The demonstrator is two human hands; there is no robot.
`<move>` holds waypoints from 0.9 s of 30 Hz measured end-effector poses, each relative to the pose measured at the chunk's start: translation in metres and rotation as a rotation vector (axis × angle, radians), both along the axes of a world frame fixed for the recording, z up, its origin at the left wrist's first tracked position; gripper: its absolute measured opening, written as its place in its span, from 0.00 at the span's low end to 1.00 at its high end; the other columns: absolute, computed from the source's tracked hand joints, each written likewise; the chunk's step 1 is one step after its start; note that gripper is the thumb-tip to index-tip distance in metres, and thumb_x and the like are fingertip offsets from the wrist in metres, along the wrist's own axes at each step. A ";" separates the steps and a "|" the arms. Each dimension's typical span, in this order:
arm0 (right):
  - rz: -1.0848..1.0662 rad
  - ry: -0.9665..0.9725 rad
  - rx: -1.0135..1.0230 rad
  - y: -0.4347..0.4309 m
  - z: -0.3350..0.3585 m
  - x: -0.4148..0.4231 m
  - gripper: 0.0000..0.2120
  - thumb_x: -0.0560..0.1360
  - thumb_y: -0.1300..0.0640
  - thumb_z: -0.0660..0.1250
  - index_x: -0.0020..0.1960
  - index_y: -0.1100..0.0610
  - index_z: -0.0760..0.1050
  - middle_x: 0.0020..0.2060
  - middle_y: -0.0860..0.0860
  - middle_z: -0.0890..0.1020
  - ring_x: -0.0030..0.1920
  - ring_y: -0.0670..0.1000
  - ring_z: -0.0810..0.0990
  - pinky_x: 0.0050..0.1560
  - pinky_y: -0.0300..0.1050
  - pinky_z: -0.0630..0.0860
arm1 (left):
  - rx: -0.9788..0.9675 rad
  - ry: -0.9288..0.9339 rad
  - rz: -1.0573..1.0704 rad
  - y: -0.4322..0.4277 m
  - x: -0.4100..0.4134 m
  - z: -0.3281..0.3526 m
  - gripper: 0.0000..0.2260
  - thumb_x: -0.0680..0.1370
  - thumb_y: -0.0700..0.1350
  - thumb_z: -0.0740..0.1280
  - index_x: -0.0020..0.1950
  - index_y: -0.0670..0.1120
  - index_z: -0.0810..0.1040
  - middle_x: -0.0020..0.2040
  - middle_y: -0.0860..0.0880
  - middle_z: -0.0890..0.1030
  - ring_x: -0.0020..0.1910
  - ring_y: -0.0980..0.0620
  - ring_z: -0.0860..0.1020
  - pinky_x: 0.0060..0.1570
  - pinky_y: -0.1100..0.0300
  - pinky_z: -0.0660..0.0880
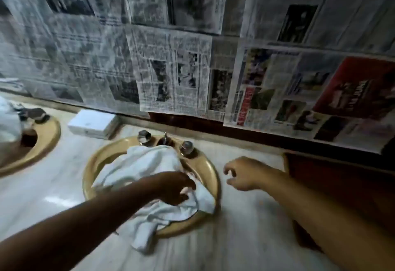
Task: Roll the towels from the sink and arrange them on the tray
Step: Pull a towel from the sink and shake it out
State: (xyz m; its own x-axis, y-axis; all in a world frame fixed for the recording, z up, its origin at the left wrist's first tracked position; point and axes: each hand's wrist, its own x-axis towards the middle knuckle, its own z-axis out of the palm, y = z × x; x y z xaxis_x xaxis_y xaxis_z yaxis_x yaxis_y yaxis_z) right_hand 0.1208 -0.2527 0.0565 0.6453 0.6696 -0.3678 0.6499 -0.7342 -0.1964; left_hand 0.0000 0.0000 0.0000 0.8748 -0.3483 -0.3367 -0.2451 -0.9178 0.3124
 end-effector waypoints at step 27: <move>-0.487 0.059 1.449 0.066 0.221 0.018 0.11 0.70 0.51 0.59 0.36 0.58 0.71 0.29 0.49 0.71 0.34 0.49 0.71 0.37 0.43 0.65 | -0.521 -0.798 0.762 0.049 0.016 0.132 0.12 0.78 0.36 0.63 0.52 0.48 0.83 0.44 0.52 0.81 0.45 0.49 0.79 0.41 0.62 0.68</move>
